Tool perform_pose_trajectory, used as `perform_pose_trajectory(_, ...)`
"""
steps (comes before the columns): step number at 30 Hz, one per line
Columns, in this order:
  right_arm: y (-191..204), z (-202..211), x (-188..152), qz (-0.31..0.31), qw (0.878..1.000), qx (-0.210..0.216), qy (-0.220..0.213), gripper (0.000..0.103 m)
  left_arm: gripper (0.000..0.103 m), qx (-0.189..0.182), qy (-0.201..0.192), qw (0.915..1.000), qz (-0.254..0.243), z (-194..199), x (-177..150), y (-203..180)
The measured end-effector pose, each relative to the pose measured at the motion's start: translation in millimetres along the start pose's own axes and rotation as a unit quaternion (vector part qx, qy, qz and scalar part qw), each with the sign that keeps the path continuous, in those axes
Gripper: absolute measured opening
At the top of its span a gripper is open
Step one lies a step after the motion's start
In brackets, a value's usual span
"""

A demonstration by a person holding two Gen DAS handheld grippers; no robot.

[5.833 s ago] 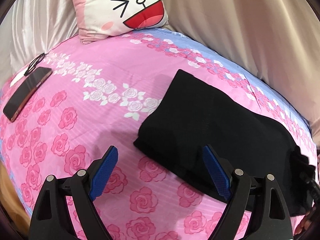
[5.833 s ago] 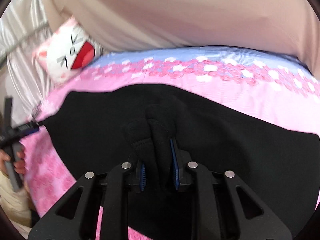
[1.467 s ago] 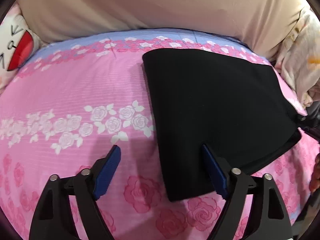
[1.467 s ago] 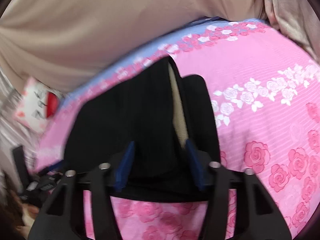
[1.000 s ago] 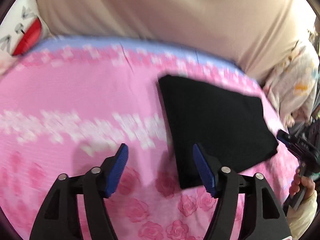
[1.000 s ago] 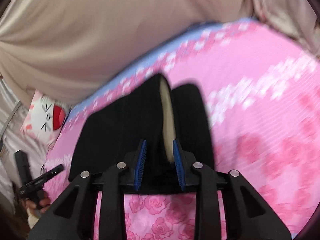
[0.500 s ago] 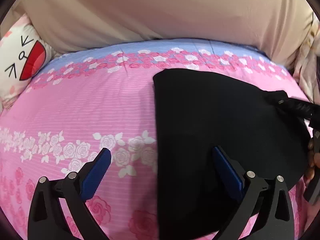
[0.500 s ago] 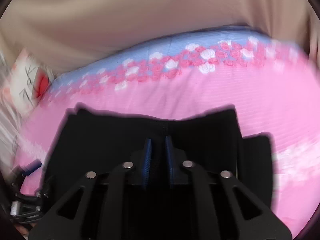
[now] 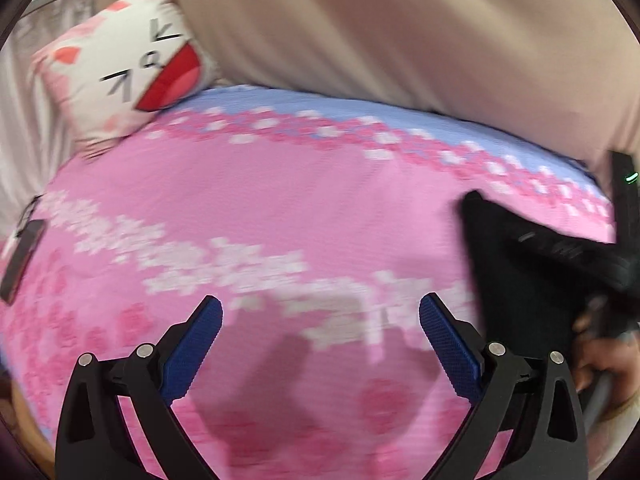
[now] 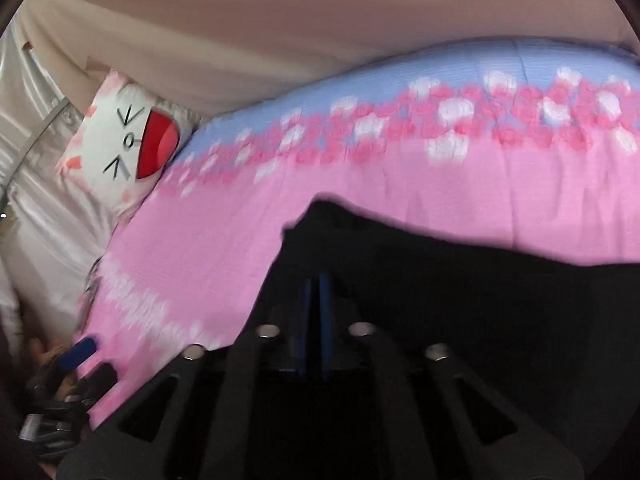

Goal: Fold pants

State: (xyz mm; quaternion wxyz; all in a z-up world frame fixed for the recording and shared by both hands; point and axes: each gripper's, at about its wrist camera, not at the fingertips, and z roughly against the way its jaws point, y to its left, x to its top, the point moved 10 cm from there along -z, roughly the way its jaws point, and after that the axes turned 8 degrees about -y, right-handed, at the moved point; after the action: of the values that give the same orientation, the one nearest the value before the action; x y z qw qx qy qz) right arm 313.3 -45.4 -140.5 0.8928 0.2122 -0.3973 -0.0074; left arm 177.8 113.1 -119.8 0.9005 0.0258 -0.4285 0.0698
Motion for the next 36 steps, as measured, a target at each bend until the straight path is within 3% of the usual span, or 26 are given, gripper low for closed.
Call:
perform_pose_trajectory(4, 43, 11, 27, 0.006, 0.999, 0.046, -0.026, 0.009, 0.097, 0.027, -0.009, 0.9996, 0.009, 4, -2, 31)
perform_pose_trajectory(5, 45, 3, 30, 0.016, 0.999, 0.041, -0.032, 0.011, 0.097, 0.022, -0.009, 0.9996, 0.015, 3, -1, 34)
perform_pose_trajectory(7, 34, -35, 15, 0.031, 1.0, -0.001, -0.002, 0.023, 0.097, 0.008, -0.009, 0.9997, 0.022, 4, 2, 30)
perform_pose_trajectory(8, 26, -55, 4, 0.029, 0.999, -0.019, 0.024, 0.015, 0.097, -0.001, -0.01, 0.9997, 0.022, 6, 4, 25)
perform_pose_trajectory(9, 32, -57, 10, 0.026, 0.999, -0.025, 0.025, 0.014, 0.097, -0.011, -0.012, 0.9996, 0.021, 8, 6, 20)
perform_pose_trajectory(12, 54, -46, 12, -0.001, 0.999, 0.017, 0.032, 0.019, 0.097, -0.032, -0.016, 0.9993, 0.014, 13, 12, 3)
perform_pose_trajectory(14, 60, -15, 17, -0.004, 1.0, 0.028, -0.009, 0.019, 0.097, -0.035, -0.021, 0.9991, 0.007, 17, 16, -2)
perform_pose_trajectory(16, 42, 39, 21, -0.026, 0.997, 0.033, -0.065, 0.018, 0.097, -0.044, -0.034, 0.9984, 0.001, 28, 21, -5)
perform_pose_trajectory(18, 0, 89, 15, -0.045, 0.995, 0.007, -0.093, 0.021, 0.097, -0.055, -0.041, 0.9976, -0.009, 35, 21, -11)
perform_pose_trajectory(21, -73, 129, -14, -0.053, 0.993, -0.065, -0.086, 0.032, 0.097, -0.075, -0.036, 0.9962, -0.024, 37, 16, -33)
perform_pose_trajectory(22, -115, 139, -33, -0.063, 0.99, -0.106, -0.072, 0.029, 0.097, -0.092, -0.028, 0.9949, -0.029, 34, 13, -49)
perform_pose_trajectory(23, -139, 152, -43, -0.089, 0.989, -0.085, -0.085, 0.0, 0.097, -0.102, -0.021, 0.994, -0.034, 33, 10, -61)
perform_pose_trajectory(25, -159, 183, -50, -0.172, 0.978, -0.063, -0.101, 0.0, 0.097, -0.119, -0.01, 0.9918, -0.046, 32, 5, -86)
perform_pose_trajectory(26, -160, 201, -48, -0.179, 0.974, -0.076, -0.115, 0.004, 0.097, -0.126, -0.006, 0.9903, -0.059, 33, 2, -101)
perform_pose_trajectory(28, -149, 230, -41, -0.128, 0.978, -0.088, -0.141, 0.007, 0.097, -0.131, -0.008, 0.9875, -0.087, 39, -3, -126)
perform_pose_trajectory(31, -157, 253, -50, -0.115, 0.977, -0.103, -0.144, 0.008, 0.097, -0.13, -0.011, 0.9844, -0.118, 46, -10, -149)
perform_pose_trajectory(32, -163, 256, -55, -0.121, 0.977, -0.106, -0.14, 0.013, 0.097, -0.128, -0.011, 0.984, -0.124, 48, -12, -153)
perform_pose_trajectory(34, -178, 259, -72, -0.138, 0.977, -0.103, -0.128, 0.032, 0.097, -0.118, -0.012, 0.9836, -0.136, 48, -17, -159)
perform_pose_trajectory(36, -181, 256, -81, -0.151, 0.977, -0.08, -0.129, 0.037, 0.097, -0.11, -0.006, 0.9843, -0.138, 45, -21, -162)
